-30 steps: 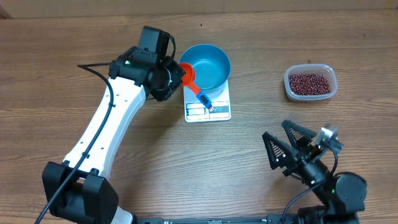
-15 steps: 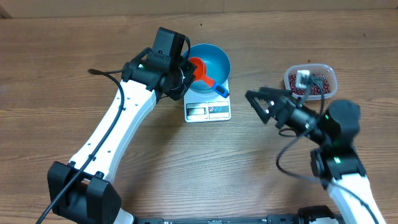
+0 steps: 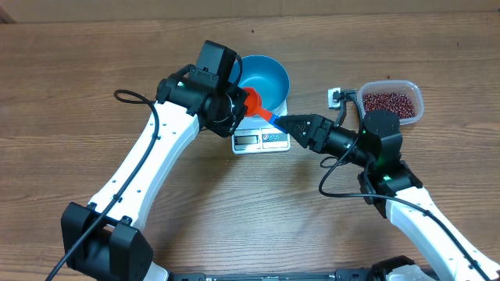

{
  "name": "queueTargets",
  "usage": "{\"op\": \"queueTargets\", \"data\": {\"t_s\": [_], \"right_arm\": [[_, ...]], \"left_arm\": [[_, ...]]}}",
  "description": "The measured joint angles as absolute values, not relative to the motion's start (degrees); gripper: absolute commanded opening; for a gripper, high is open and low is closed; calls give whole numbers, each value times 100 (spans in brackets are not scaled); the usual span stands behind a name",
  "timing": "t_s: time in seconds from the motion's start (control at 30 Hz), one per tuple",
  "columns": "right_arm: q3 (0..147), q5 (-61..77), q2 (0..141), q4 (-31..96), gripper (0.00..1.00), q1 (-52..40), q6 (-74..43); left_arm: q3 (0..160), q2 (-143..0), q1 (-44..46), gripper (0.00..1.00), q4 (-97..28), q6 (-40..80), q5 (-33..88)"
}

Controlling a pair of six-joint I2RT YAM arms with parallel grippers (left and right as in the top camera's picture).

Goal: Scoop item into bowl and weigh 150g on scale
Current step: 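Grasp the scoop's blue handle with the right gripper from the left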

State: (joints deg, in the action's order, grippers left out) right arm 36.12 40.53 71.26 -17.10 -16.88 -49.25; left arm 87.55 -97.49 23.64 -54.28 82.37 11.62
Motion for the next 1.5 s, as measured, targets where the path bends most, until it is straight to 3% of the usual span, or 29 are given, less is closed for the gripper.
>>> {"op": "queueTargets", "data": {"t_s": [0.17, 0.33, 0.5, 0.93, 1.13, 1.23, 1.3, 1.37, 1.5], "right_arm": [[3612, 3789, 7126, -1715, 48, -1951, -5100], [3612, 3649, 7126, -1715, 34, -2029, -5245], [3612, 3575, 7126, -1715, 30, -2029, -5360], [3612, 3540, 7126, -1667, 4, -2029, -5406], [3612, 3514, 7126, -1645, 4, -2029, -5404], [3612, 3509, 7126, -1645, 4, -2029, -5404], [3612, 3507, 7126, -1643, 4, -2029, -5404], [3612, 3470, 7126, -1614, 4, -2029, -5400], [3612, 3371, 7126, -1426, 4, -2029, -5398]], "left_arm": [[8755, -9749, 2547, 4, -5424, 8241, 1203], [8755, -9749, 2668, 4, -5424, 8241, 1201], [8755, -9749, 2670, 4, -5424, 8241, 1199], [8755, -9747, 2670, 5, -5424, 8241, 1203], [8755, -9719, 2670, 25, -5422, 8248, 1199], [8755, -9719, 2670, 45, -5424, 8270, 1201], [8755, -9719, 2670, 63, -5424, 8254, 1197], [8755, -9719, 2670, 68, -5424, 8230, 1194], [8755, -9719, 2652, 68, -5367, 7924, 1129]]}}
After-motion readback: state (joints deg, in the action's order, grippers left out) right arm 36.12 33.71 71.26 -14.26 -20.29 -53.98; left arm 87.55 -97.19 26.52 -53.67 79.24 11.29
